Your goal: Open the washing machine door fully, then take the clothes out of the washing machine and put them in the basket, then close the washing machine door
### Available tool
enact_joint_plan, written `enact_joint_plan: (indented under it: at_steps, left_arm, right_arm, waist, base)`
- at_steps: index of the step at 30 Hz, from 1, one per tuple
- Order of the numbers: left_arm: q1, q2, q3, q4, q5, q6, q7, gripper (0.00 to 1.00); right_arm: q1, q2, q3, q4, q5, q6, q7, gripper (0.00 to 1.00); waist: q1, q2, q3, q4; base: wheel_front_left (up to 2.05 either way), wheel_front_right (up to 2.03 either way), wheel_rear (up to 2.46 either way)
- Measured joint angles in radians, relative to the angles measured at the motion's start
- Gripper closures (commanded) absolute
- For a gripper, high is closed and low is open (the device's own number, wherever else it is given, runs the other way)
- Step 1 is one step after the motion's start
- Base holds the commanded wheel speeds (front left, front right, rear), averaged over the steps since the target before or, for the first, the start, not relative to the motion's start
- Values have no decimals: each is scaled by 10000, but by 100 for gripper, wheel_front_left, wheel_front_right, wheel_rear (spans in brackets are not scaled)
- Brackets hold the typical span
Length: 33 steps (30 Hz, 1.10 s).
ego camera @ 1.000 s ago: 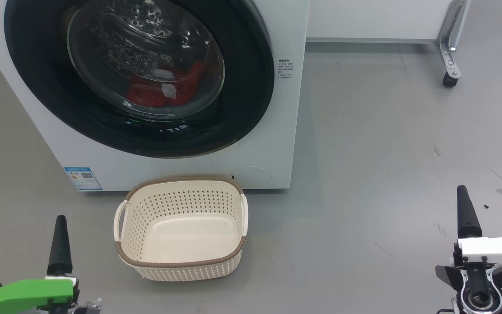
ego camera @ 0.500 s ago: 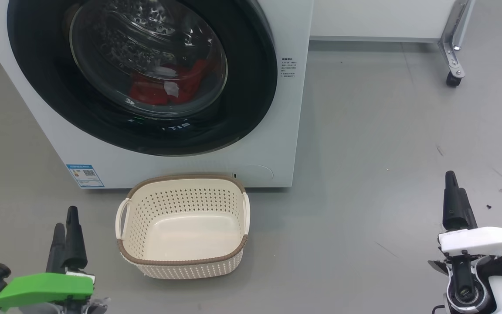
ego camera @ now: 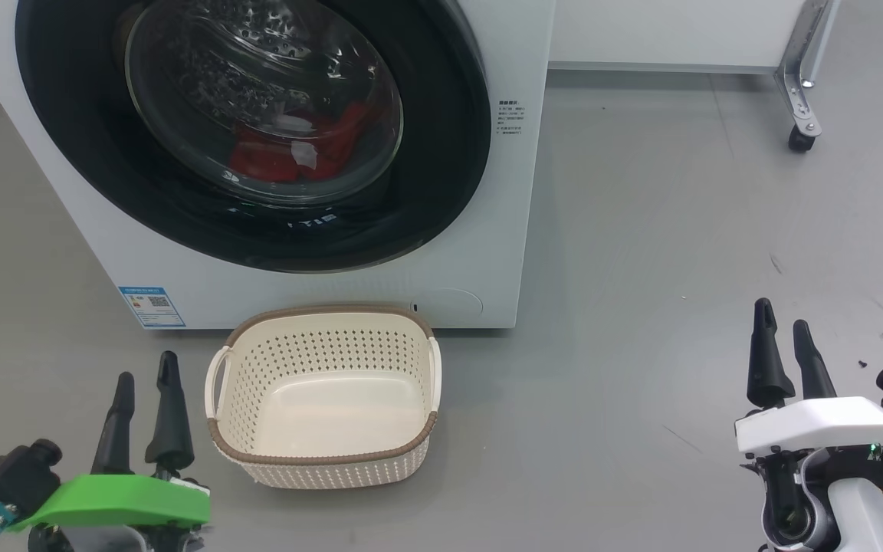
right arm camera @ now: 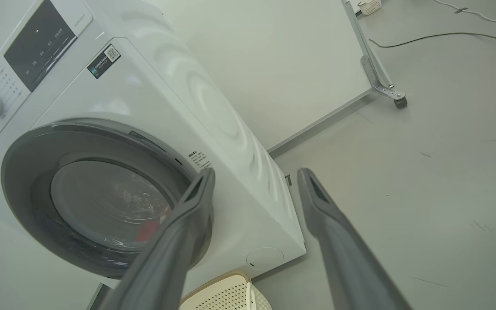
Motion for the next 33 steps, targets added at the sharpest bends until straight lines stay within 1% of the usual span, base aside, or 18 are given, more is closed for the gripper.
enact_joint_plan:
  at_steps: [3, 8, 10, 11, 15, 17, 21, 24, 25, 30, 33]
  left_arm:
    - [12, 31, -201, -35, 711, 10, -109, 0]
    - [43, 56, -449, -59, 1741, 203, -247, 0]
    - [93, 98, -606, -46, 2176, 224, -291, 0]
    - [160, 98, -665, 19, 2451, 322, -337, 0]
    - [216, 109, -846, 119, 3032, 453, -435, 0]
    - [276, 107, -924, 188, 3331, 543, -527, 0]
    - [339, 115, -934, 410, 3940, 838, -616, 0]
    - [341, 121, -1034, 476, 4514, 966, -713, 0]
    - [341, 121, -1064, 497, 4625, 997, -744, 0]
    - [341, 123, -1212, 625, 5327, 1260, -871, 0]
    - [346, 127, -1281, 748, 5720, 1386, -961, 0]
  right_arm:
    - [-6, -8, 125, -6, -491, -98, -59, 0]
    - [-21, -6, 324, -15, -1273, -182, -224, 0]
    - [-48, -8, 407, -15, -1559, -267, -245, 0]
    - [-56, -13, 506, -12, -1910, -288, -328, 0]
    - [-58, -92, 694, 69, -2591, -449, -453, 0]
    - [-58, -98, 746, 119, -2857, -477, -487, 0]
    - [-58, -100, 851, 215, -3315, -698, -589, 0]
    - [-57, -102, 961, 384, -3680, -729, -708, 0]
    - [-57, -102, 1003, 428, -3764, -779, -752, 0]
    - [-57, -107, 1252, 656, -4289, -790, -895, 0]
    - [-58, -119, 1335, 813, -4537, -869, -961, 0]
  waist:
    - [0, 0, -6, -6]
    - [0, 0, -20, -25]
    - [0, 0, -23, -35]
    - [0, 0, -25, -43]
    - [0, 0, -24, -56]
    - [0, 0, -22, -64]
    - [0, 0, -18, -87]
    - [0, 0, -15, -110]
    - [0, 0, -15, -118]
    - [0, 0, -13, -161]
    - [0, 0, -13, -183]
  base:
    - [0, 0, 0]
    - [0, 0, 0]
    - [0, 0, 0]
    - [0, 0, 0]
    - [0, 0, 0]
    - [0, 0, 0]
    - [0, 0, 0]
    - [0, 0, 0]
    - [0, 0, 0]
    - [0, 0, 0]
    - [0, 0, 0]
